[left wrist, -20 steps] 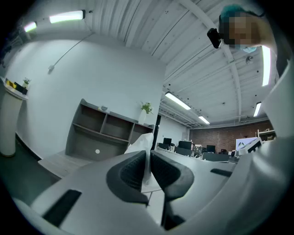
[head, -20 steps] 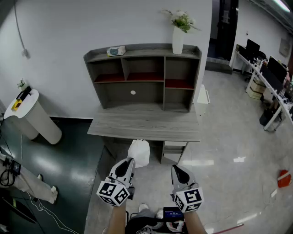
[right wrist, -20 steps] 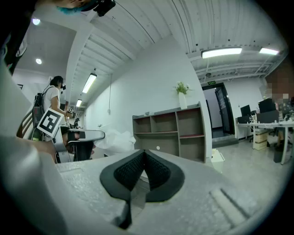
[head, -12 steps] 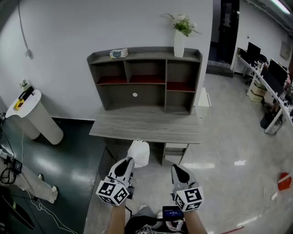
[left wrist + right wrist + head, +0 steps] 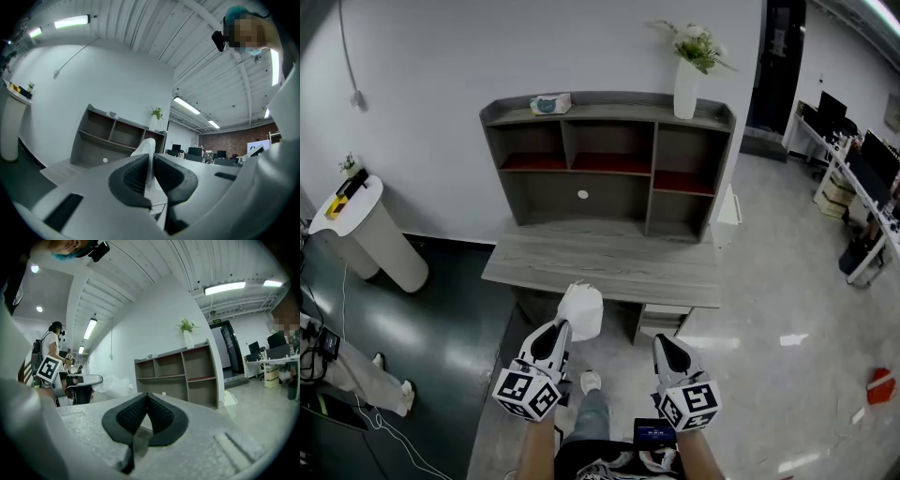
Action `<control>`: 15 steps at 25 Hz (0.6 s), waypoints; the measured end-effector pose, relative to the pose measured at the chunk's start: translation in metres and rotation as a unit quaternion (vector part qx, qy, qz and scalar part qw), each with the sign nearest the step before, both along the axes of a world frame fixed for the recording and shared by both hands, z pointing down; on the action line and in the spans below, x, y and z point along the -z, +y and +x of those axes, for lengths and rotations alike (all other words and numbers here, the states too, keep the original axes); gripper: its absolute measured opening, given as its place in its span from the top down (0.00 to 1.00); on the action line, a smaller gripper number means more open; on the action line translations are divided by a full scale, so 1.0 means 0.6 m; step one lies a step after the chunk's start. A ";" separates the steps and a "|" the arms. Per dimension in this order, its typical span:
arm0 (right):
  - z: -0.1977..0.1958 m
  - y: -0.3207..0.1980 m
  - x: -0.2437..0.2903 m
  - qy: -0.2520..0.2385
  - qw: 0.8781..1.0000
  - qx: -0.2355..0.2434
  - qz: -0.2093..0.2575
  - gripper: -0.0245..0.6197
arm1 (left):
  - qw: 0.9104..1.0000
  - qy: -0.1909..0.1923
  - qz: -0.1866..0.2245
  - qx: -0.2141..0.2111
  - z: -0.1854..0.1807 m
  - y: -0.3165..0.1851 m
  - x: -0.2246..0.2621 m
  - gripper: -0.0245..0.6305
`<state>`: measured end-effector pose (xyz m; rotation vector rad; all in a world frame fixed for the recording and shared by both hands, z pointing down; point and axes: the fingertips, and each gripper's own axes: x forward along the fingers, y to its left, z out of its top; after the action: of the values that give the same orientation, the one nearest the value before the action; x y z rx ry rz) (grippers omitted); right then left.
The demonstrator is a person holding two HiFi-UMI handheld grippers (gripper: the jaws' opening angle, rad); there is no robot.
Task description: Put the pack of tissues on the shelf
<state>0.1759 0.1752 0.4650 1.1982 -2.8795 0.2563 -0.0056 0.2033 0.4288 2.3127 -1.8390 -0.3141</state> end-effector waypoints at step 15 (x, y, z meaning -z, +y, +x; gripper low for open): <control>-0.160 -0.345 0.026 0.008 0.998 -0.055 0.001 0.95 | 0.998 0.006 0.007 -0.061 -0.150 -0.363 0.036 0.93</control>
<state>0.0800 -0.0321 0.4494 1.3554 -2.8045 0.2458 -0.0954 -0.0142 0.4071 2.4146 -1.6859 -0.3240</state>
